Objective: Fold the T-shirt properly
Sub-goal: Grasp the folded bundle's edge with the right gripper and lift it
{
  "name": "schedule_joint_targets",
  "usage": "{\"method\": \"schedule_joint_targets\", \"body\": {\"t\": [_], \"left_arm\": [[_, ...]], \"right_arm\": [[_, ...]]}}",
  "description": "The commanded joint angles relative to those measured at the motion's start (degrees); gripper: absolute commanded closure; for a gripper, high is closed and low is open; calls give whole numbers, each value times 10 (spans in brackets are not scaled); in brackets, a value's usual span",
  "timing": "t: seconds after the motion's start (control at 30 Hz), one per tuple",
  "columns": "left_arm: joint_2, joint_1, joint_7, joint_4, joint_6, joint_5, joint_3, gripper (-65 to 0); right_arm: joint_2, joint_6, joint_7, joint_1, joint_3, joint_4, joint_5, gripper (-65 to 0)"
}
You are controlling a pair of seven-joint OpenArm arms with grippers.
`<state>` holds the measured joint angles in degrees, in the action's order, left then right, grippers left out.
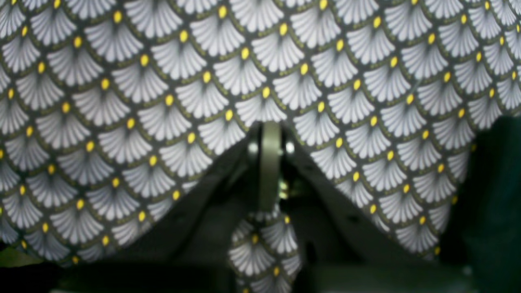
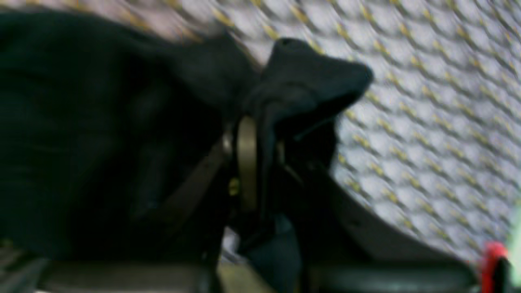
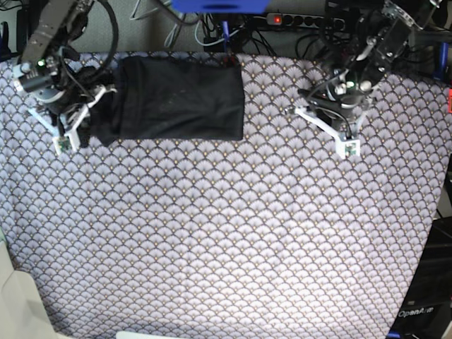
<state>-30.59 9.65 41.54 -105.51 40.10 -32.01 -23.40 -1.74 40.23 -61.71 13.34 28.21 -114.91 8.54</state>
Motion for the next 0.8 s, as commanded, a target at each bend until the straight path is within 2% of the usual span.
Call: {"method": "schedule_joint_targets", "body": {"t": [0.0,0.23,0.43,0.6,0.67,0.77], "left_arm": [[-7,-5,-6,-8,-1,8,3,0],[-22,-8,-6,-7,-1,8,5,0],[-37,-8,-5,-8,-1,8,5,0],[-43,-6,-5,-10,-1,8,5,0],[-46,-3,-5,-10,-1,7,5,0],[-46,-2,-5,-13,-1,3,5,0]], "right_arm": [[8,-2,9,1,1,-13,21,0],[13,-2,13,-1,1,-14,111,0],[41,-2,9,3,28,-14,263,0],[46,-2,12,37,45,-12,378,0],[46,-2,10,44,44,-11,407,0],[35,-2,9,48,24,-10,419,0]]}}
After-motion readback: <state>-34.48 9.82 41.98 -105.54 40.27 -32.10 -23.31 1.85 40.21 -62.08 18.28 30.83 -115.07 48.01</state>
